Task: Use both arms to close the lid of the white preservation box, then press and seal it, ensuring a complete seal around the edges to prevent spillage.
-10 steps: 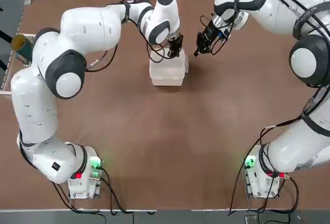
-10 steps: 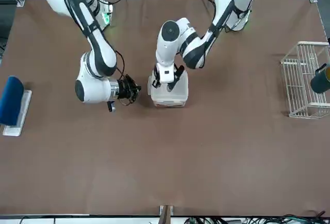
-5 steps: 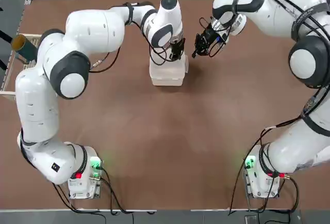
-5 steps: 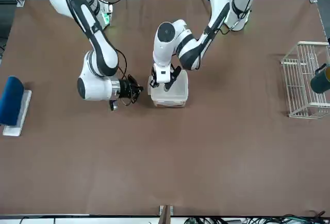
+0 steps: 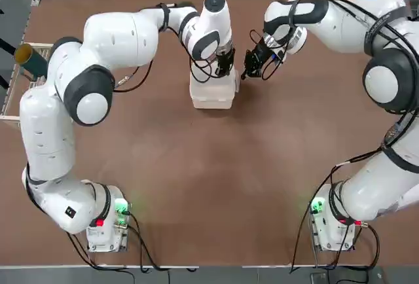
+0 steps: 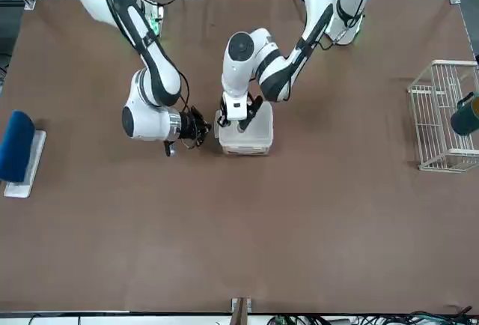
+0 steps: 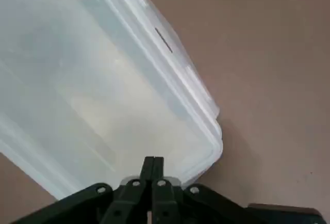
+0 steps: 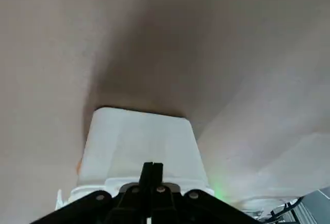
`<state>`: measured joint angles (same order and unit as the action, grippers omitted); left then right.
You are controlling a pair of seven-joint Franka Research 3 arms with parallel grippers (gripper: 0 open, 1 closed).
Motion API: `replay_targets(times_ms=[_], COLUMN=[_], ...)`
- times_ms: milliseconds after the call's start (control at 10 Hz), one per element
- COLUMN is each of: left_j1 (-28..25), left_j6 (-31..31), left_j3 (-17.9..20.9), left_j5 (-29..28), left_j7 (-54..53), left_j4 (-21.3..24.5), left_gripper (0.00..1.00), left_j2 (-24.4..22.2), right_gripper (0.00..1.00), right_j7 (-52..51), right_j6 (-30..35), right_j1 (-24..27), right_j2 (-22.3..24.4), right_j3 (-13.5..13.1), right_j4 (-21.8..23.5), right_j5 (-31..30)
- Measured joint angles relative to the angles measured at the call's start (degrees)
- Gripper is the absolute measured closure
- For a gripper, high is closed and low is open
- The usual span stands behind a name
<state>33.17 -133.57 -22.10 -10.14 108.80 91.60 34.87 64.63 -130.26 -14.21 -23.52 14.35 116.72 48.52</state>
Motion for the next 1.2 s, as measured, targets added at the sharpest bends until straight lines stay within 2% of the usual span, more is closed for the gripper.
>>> replay_targets(times_ms=[1200], left_j1=[0.00], left_j6=[0.03], left_j3=[0.04], left_j5=[0.00], left_j7=[0.08], left_j4=[-0.03], left_gripper=[0.99], left_j2=[0.01], right_gripper=[0.99], right_j7=[-0.15], right_j6=[-3.76], right_j1=[-2.95], right_j2=[-0.75], right_j3=[0.02], right_j4=[1.11], right_j5=[3.36])
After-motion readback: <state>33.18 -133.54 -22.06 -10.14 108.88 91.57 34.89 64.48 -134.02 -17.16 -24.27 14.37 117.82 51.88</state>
